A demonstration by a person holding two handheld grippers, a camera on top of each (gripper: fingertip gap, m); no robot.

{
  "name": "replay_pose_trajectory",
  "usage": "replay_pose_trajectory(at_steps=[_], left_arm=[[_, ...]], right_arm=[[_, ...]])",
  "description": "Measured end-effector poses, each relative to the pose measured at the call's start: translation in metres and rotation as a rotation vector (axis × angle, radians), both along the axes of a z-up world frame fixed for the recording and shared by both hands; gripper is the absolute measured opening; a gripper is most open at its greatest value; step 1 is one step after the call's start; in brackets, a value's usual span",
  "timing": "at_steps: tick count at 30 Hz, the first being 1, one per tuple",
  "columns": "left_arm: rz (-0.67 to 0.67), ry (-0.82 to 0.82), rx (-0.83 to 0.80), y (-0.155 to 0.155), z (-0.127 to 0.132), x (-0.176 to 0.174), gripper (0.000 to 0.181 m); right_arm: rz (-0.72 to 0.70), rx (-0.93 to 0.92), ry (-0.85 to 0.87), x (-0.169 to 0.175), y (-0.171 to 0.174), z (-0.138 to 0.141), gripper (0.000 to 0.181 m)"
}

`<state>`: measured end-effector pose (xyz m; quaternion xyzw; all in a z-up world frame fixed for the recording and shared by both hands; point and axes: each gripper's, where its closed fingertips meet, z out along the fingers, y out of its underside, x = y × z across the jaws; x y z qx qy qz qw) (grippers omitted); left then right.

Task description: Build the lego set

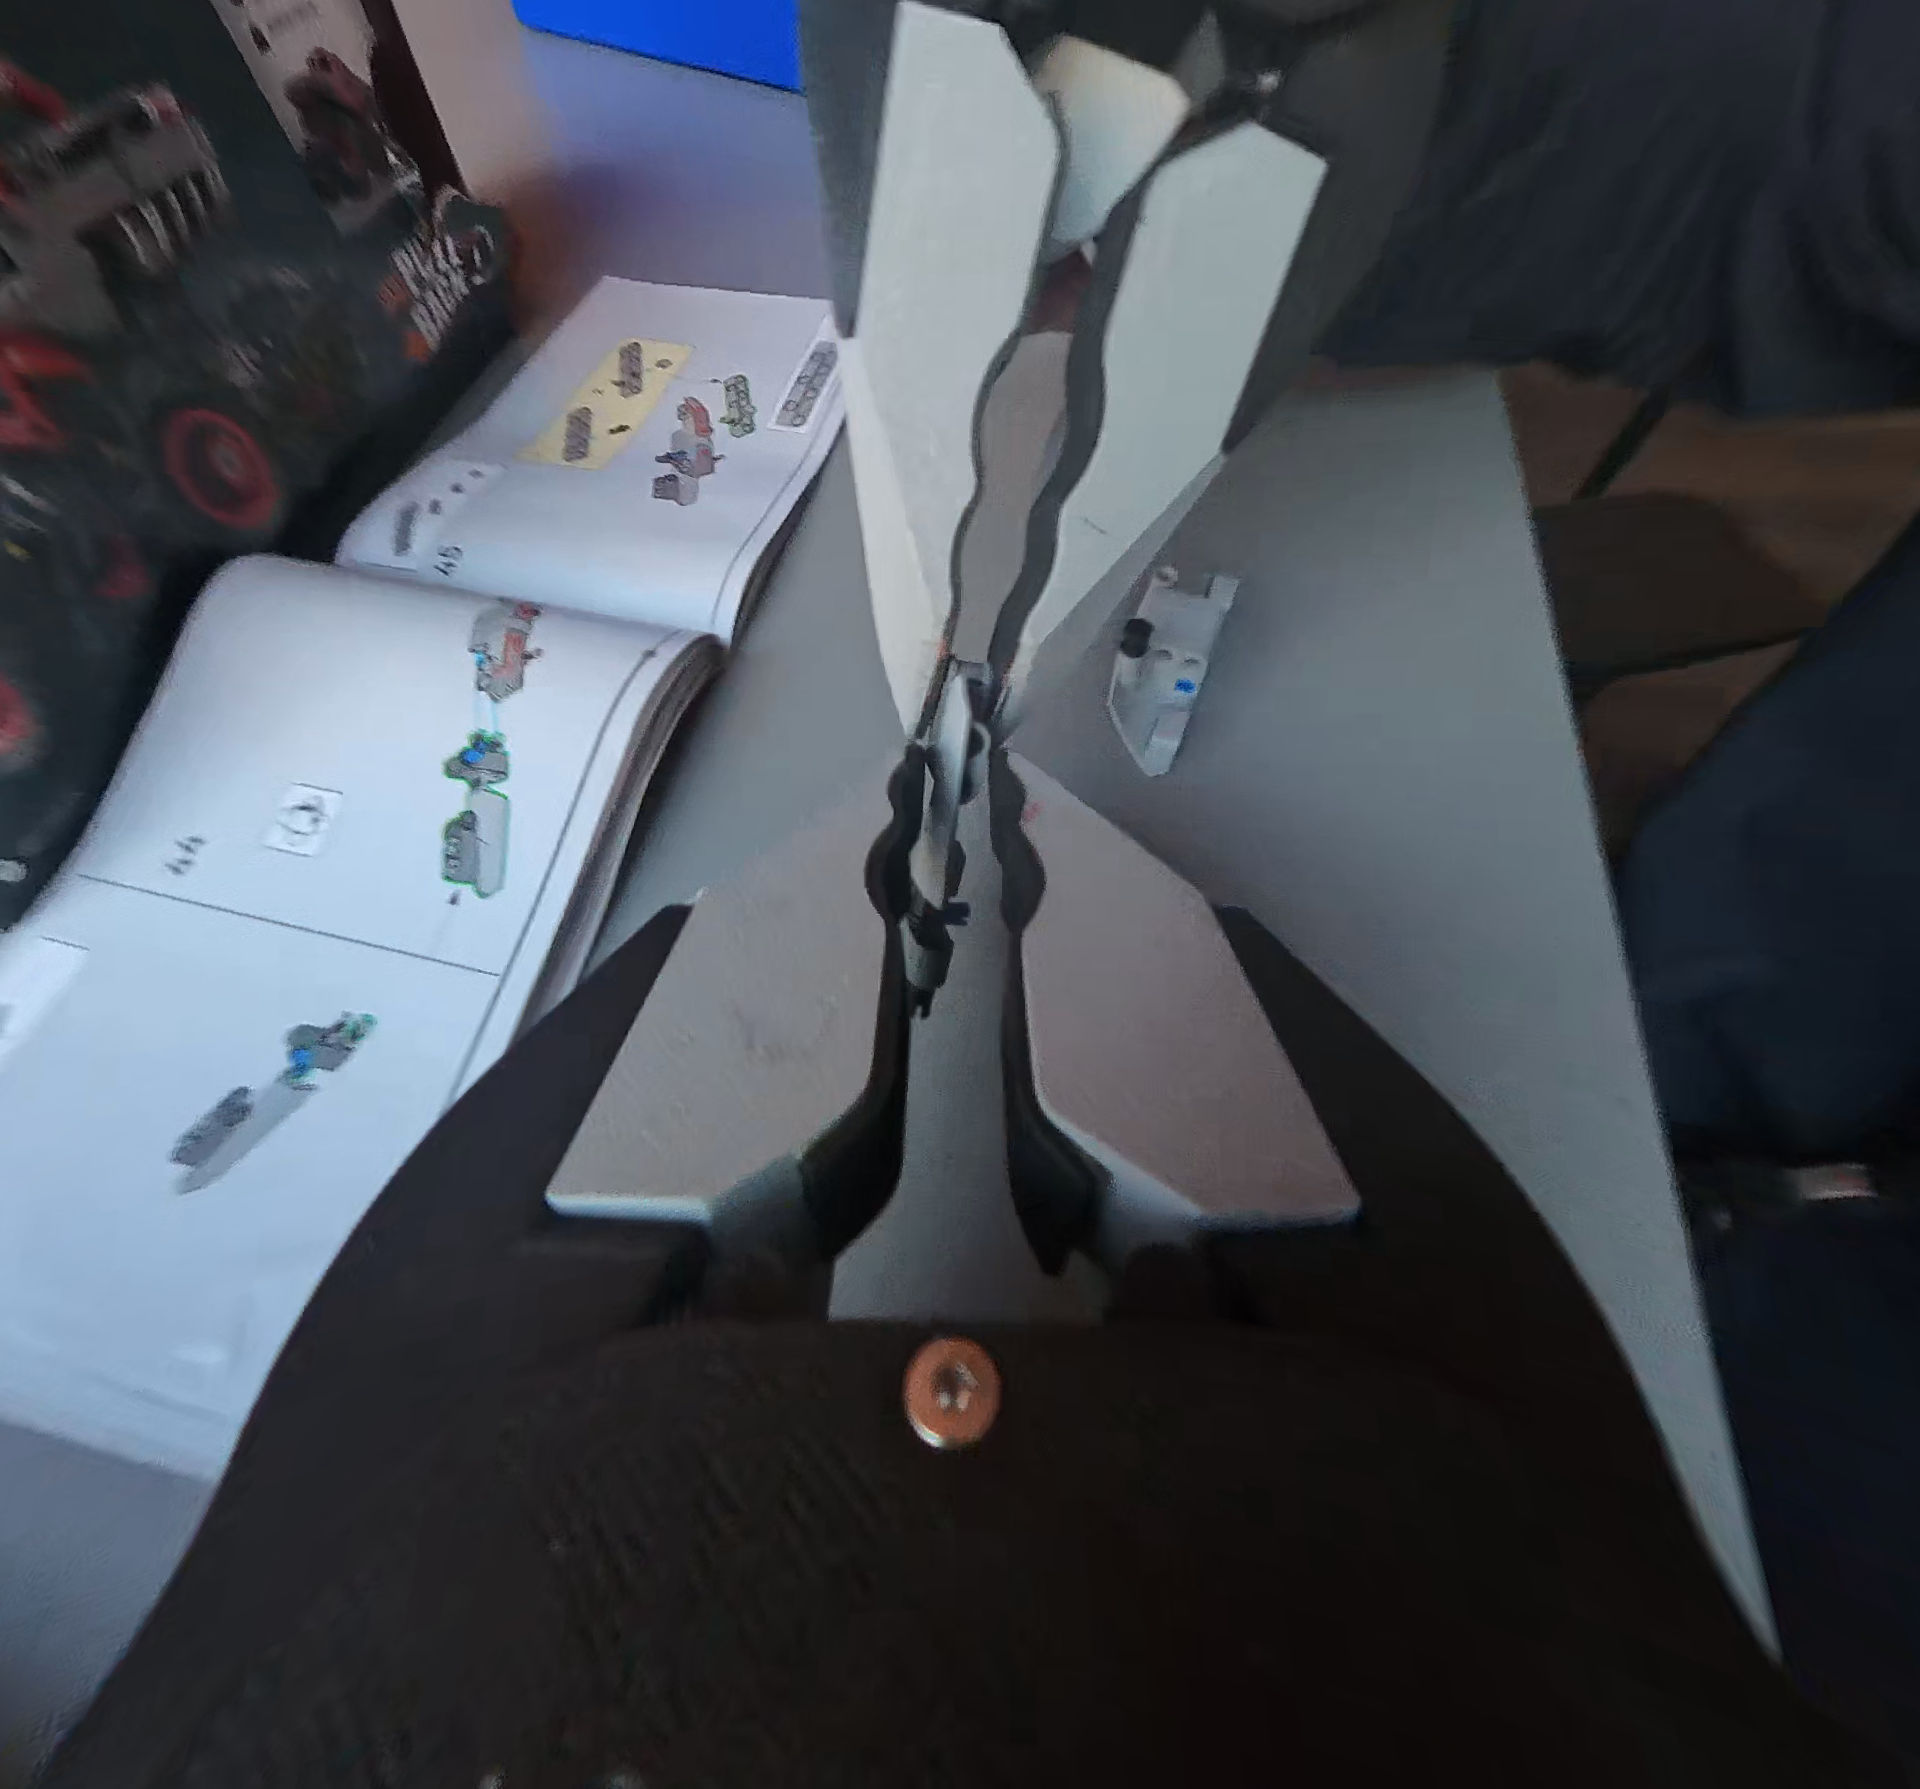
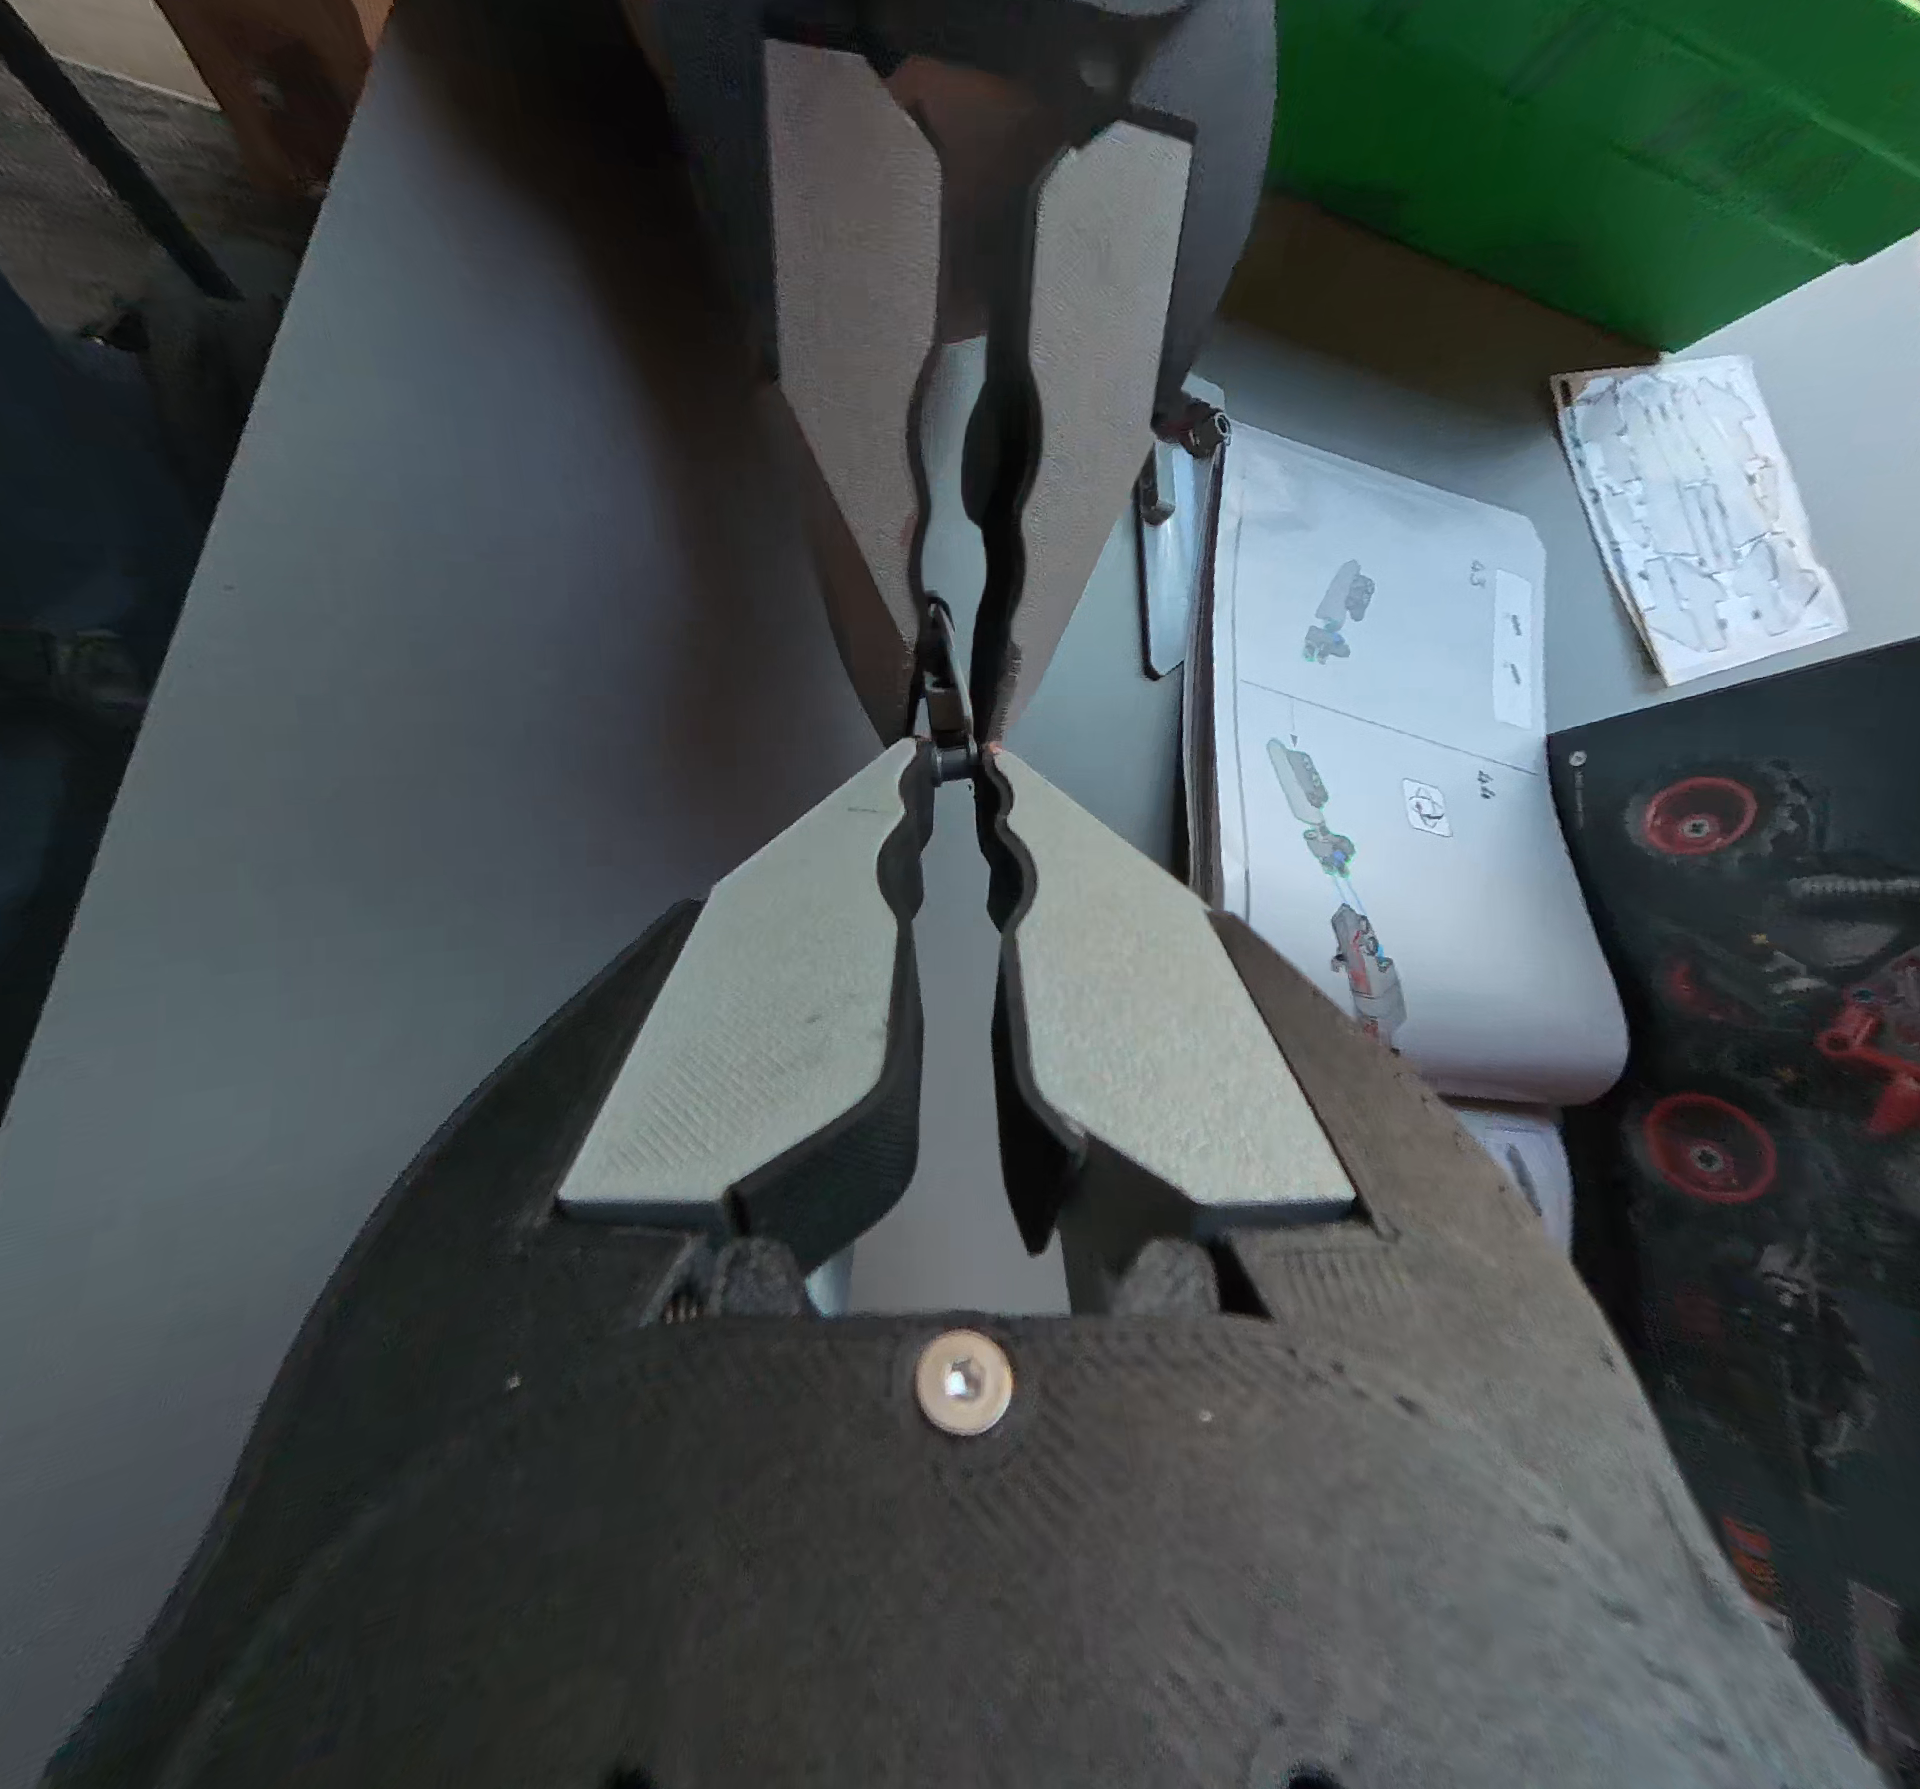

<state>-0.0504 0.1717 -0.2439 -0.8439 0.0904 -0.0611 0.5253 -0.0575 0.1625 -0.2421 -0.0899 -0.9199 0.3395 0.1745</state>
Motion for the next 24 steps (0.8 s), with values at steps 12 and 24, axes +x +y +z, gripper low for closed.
replay_pose_trajectory(at_steps=[12,24], left_arm=[[-0.011,0.088,0.006,-0.002,0.002,0.004,0.005],[0.034,-0.713,0.111,-0.004,0.025,-0.019,0.000]], right_arm=[[-0.008,-0.034,-0.127,0.005,-0.001,-0.012,0.005],[-0.033,0.144,0.375,-0.023,-0.003,0.005,0.004]])
